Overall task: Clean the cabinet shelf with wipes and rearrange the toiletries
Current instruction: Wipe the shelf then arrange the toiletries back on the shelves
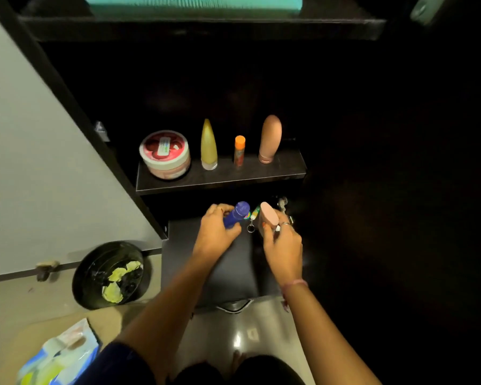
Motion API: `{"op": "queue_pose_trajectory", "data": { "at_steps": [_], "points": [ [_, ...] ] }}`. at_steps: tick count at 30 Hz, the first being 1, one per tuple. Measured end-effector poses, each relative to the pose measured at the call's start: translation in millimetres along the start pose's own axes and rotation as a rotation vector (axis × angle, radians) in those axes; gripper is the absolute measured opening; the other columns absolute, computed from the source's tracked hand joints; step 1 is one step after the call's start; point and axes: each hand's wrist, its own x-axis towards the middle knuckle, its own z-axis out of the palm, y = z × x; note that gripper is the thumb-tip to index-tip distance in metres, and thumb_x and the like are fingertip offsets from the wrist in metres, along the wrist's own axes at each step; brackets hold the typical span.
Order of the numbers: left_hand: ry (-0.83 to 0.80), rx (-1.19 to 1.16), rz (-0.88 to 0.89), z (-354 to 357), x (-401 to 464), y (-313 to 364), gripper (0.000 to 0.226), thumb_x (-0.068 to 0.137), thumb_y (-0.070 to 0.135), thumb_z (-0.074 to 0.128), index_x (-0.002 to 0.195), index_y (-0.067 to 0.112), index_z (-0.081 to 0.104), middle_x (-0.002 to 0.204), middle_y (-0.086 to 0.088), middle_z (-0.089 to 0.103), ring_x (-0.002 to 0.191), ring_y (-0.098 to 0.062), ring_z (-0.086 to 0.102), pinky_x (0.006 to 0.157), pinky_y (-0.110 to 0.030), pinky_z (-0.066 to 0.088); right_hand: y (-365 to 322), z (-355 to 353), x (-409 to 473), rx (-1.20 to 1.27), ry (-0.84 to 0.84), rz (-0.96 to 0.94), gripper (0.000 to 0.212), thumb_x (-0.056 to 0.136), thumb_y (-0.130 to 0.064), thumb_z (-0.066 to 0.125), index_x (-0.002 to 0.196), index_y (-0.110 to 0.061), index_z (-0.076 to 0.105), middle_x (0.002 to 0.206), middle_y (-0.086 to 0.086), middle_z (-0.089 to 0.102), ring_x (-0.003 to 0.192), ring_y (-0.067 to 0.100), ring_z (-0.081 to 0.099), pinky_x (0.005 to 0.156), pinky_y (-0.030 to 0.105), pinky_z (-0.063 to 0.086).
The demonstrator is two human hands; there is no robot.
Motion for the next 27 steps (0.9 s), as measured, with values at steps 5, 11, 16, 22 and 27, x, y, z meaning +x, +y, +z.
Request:
{"op": "queue_pose_trajectory", "data": {
  "at_steps": [5, 11, 16, 22, 27],
  "points": [
    [-0.001, -0.046, 0.096, -49.1, -55.6, 16.1, 0.036, 0.071, 0.009, 0.074, 0.105, 0.008, 0.065, 0.095, -0.002, 0.059, 0.082, -0.011, 0.061, 0.073, -0.003, 0.041, -33.9, -43.2, -32.6, 0.031, 0.065, -0.073, 0.03, 0.088, -0.027, 0.061, 0.117, -0.022, 0.061, 0.091, 0.007, 0.071, 0.085, 0.027, 0.067, 0.069, 0.023, 0.043],
    [0.077, -0.109, 0.339, -142.7, -88.6, 76.6, 0.042, 0.075, 0.012, 0.074, 0.114, 0.007, 0.061, 0.104, 0.001, 0.058, 0.083, 0.006, 0.056, 0.077, 0.004, 0.041, -104.0, -97.0, -56.1, 0.041, 0.202, -0.277, 0.029, 0.085, -0.038, 0.062, 0.111, -0.026, 0.058, 0.085, -0.005, 0.065, 0.082, 0.011, 0.063, 0.07, 0.031, 0.054],
    [0.253, -0.206, 0.527, -228.5, -107.0, 148.0, 0.038, 0.075, 0.015, 0.074, 0.111, 0.015, 0.062, 0.104, 0.001, 0.065, 0.086, 0.0, 0.063, 0.076, -0.005, 0.05, -191.7, -159.6, -62.3, 0.194, 0.299, -0.408, 0.027, 0.082, -0.034, 0.065, 0.106, -0.022, 0.063, 0.086, -0.01, 0.067, 0.081, 0.004, 0.064, 0.064, 0.012, 0.047],
    [0.478, -0.25, 0.708, -328.9, -120.5, 238.8, 0.035, 0.078, 0.019, 0.073, 0.11, 0.015, 0.061, 0.095, 0.006, 0.065, 0.081, 0.002, 0.062, 0.071, -0.004, 0.049, -307.2, -235.1, -64.0, 0.308, 0.463, -0.655, 0.021, 0.085, -0.028, 0.064, 0.103, -0.018, 0.065, 0.089, -0.008, 0.065, 0.082, 0.001, 0.061, 0.064, 0.006, 0.046],
    [0.683, -0.267, 0.811, -397.6, -118.5, 314.4, 0.038, 0.081, 0.027, 0.071, 0.113, 0.012, 0.058, 0.1, 0.008, 0.062, 0.084, -0.002, 0.061, 0.071, -0.006, 0.048, -401.0, -292.5, -51.2, 0.421, 0.55, -0.798, 0.022, 0.084, -0.029, 0.065, 0.102, -0.017, 0.067, 0.087, -0.009, 0.066, 0.077, -0.002, 0.061, 0.065, 0.004, 0.047]
  ]
}}
